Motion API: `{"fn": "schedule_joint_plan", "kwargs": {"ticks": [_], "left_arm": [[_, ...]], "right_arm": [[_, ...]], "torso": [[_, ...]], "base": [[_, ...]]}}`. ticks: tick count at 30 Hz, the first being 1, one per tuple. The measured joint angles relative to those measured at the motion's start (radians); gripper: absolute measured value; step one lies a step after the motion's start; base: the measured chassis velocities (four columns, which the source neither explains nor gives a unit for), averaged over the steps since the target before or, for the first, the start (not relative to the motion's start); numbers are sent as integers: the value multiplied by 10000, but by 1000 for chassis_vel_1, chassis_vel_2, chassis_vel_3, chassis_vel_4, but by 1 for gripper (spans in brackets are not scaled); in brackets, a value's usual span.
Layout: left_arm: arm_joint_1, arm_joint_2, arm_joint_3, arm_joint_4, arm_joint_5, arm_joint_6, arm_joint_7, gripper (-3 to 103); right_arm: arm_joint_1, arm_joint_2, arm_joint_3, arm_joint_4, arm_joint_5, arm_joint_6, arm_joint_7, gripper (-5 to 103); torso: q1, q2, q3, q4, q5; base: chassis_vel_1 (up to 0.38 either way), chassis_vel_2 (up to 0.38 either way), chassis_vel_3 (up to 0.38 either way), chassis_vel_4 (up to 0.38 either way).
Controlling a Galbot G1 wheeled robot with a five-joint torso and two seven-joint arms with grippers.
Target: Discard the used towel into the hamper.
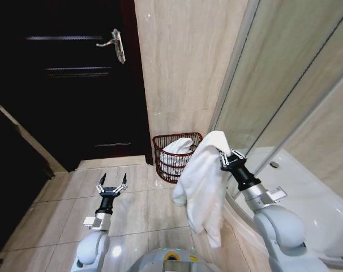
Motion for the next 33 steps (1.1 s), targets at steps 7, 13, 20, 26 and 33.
{"fn": "schedule_joint_plan", "kwargs": {"ticks": [7,13,20,26,33], "left_arm": [[70,62,2,-208,47,131,-12,100],[148,75,3,-380,100,252,-12,100],[320,37,50,-516,161,266,-12,100],[442,36,113,-574,287,257,0,100],[416,-96,189,-860,373,528,8,100]], "right_arm": [[194,183,-2,-121,16,47,-42,5],[286,163,4,-59,102,-3,-37,5],[450,1,52,259,419,-348,101,5],[709,-107,27,296,682,-539,233,5],[1007,-478,107,296,1165,-686,387,5]], "torso": [[116,304,203,2,-2],[222,539,337,2,0],[326,855,551,2,-2],[412,1078,689,3,-1],[534,1393,881,3,0]], "base": [[0,0,0,0],[0,0,0,0],[0,0,0,0],[0,0,0,0],[0,0,0,0]]}}
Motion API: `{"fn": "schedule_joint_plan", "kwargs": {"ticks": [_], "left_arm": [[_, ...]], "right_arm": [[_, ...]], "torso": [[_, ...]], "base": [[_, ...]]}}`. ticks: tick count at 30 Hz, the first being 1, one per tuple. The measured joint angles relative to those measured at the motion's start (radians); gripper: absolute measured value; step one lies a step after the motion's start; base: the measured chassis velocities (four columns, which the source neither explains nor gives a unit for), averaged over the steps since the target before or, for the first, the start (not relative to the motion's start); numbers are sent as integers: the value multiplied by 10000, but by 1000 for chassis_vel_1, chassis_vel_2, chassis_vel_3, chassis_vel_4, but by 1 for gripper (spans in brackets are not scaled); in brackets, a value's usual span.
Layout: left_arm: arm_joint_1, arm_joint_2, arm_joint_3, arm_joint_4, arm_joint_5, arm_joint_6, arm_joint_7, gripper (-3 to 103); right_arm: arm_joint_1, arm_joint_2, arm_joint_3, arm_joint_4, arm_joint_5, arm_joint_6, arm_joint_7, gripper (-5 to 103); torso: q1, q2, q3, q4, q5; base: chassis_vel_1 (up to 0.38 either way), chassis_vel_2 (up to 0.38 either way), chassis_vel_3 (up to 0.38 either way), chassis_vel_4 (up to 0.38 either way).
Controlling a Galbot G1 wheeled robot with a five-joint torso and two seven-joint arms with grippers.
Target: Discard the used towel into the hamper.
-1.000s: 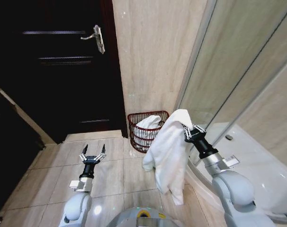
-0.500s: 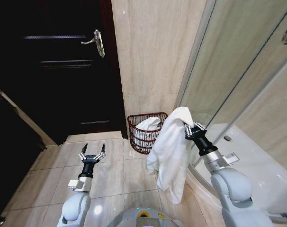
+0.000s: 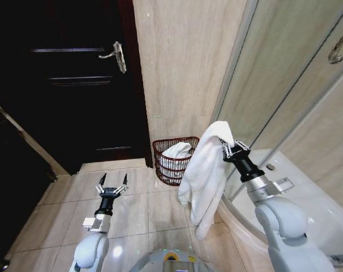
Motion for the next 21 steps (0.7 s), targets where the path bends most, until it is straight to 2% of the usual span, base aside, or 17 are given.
{"fn": "schedule_joint_plan", "kwargs": {"ticks": [3,21], "left_arm": [[32,-76,78,-171,116,122,5,100],[132,-114,213,-459,458,420,11,100]], "right_arm": [[208,-221,39,63,306,-217,148,5],[874,-511,30,60,1003,-551,213,5]], "torso": [[90,232,143,0,-2],[372,932,565,0,-1]], "base": [[0,0,0,0],[0,0,0,0]]}}
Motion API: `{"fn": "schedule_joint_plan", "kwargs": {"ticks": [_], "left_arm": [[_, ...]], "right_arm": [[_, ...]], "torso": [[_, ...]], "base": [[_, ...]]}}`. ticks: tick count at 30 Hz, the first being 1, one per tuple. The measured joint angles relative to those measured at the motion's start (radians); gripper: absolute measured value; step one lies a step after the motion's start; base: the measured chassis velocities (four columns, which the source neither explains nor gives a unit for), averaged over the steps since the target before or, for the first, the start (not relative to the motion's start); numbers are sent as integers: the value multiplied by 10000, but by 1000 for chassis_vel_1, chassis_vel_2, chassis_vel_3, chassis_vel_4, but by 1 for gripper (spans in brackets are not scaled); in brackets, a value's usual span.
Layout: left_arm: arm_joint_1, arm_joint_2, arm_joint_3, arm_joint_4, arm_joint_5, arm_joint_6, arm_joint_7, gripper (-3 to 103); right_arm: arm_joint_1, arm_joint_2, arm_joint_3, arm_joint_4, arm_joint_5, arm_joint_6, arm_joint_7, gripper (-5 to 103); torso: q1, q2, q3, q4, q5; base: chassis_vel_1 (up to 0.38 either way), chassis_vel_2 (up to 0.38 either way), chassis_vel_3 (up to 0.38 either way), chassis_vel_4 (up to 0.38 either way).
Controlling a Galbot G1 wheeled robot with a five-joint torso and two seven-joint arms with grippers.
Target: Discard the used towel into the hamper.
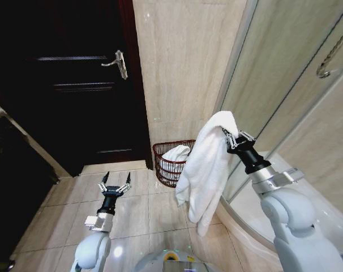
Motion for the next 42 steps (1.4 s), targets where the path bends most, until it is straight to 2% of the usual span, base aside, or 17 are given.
{"fn": "schedule_joint_plan", "kwargs": {"ticks": [20,30,36,42], "left_arm": [[132,55,-98,24,-46,28,-18,100],[-32,-210,75,247,179,-11,-64,100],[43,-433,133,251,348,-88,-22,100],[50,-547,146,254,441,-124,13,100]], "right_arm": [[1641,-143,-368,-467,732,-617,143,5],[2520,-528,-436,-1009,1186,-707,106,5],[3724,-879,-688,-1371,1920,-1160,337,5],[4400,-1098,-911,-1617,2229,-1333,441,5]], "torso": [[339,805,468,1,-1],[519,1229,713,0,1],[641,1525,884,0,0],[743,1758,1017,0,1]], "base": [[0,0,0,0],[0,0,0,0],[0,0,0,0],[0,0,0,0]]}}
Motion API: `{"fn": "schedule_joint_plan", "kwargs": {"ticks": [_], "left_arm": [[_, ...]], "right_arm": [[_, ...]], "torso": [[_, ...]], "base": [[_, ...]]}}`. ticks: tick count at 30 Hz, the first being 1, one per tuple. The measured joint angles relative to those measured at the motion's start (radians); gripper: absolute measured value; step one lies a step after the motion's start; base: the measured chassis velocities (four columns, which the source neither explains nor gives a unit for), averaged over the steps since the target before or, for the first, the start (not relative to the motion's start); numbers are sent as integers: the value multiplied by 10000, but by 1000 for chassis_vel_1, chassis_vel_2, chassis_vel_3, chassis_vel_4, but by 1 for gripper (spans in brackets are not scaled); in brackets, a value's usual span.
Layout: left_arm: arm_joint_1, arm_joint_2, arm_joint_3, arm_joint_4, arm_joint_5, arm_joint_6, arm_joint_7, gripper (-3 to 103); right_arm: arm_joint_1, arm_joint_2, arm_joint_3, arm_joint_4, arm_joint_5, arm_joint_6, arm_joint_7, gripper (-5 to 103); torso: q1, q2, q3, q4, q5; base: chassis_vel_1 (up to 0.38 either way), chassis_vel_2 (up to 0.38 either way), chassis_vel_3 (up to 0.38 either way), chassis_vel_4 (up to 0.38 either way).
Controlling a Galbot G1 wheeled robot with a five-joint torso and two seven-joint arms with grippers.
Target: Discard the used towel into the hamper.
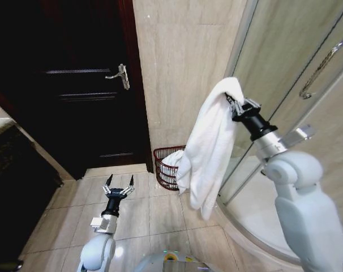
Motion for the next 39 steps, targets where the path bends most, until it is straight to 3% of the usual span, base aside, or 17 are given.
{"fn": "schedule_joint_plan", "kwargs": {"ticks": [9,21,39], "left_arm": [[-40,-68,83,32,102,-22,15,100],[-70,-17,39,172,81,-142,177,100],[-93,-77,61,267,133,-195,255,100]], "right_arm": [[-8,60,-272,212,30,-146,366,5],[-491,321,-166,120,-607,-261,143,5],[-634,359,-114,35,-807,-261,43,5]], "torso": [[163,385,219,0,-2],[405,938,531,0,-1],[733,1679,943,0,-2]], "base": [[0,0,0,0],[0,0,0,0],[0,0,0,0]]}}
